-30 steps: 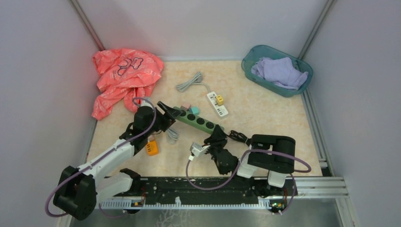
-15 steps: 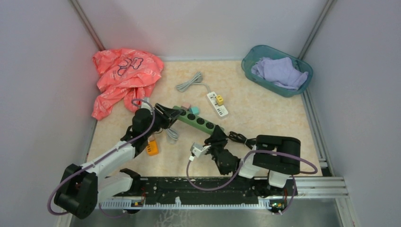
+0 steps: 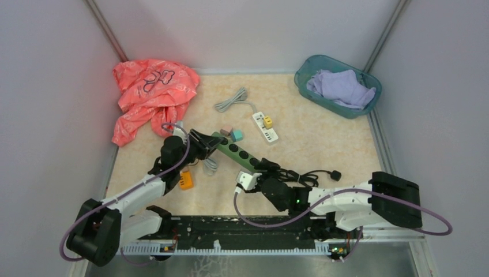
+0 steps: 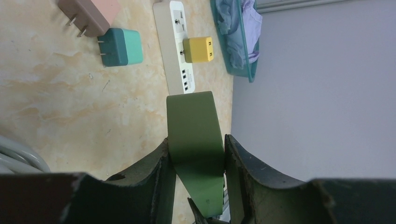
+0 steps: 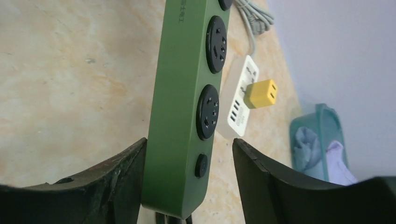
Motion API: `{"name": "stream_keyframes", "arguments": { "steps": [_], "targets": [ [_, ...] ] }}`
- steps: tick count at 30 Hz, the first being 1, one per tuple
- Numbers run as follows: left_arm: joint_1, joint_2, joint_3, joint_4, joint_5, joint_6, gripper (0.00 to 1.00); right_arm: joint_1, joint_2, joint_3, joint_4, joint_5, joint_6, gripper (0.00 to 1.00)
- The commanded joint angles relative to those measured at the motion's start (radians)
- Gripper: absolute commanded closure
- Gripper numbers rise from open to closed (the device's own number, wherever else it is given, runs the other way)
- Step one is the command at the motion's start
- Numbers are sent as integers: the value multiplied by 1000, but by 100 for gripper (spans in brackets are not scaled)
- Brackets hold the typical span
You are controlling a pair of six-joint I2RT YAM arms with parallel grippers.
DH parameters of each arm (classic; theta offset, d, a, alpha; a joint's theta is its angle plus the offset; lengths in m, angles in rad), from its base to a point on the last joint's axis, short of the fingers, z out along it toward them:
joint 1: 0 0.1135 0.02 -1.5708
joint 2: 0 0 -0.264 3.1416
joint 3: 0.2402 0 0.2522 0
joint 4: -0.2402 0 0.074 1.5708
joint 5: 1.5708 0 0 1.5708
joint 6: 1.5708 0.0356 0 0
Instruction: Insert the plug
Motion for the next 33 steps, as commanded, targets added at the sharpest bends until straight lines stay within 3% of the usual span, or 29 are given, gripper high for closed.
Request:
{"name": "stream_keyframes", "arguments": {
  "steps": [1, 7, 16, 25, 33],
  "targets": [
    [4, 17, -12, 98, 42, 49, 100, 9, -68, 92, -206, -80, 180, 34],
    [3, 37, -28, 162, 77, 66, 100, 8, -148, 136, -345, -218, 303, 17],
    [2, 122, -66, 341, 183, 49, 100, -154, -230, 269, -545, -528, 493, 13],
    [-39, 190, -83, 468, 198, 7, 100, -305, -102, 392, -584, -697, 649, 10],
    [-95, 194, -75, 486, 165, 10, 100, -336, 37, 446, -573, -666, 711, 12]
  ]
}}
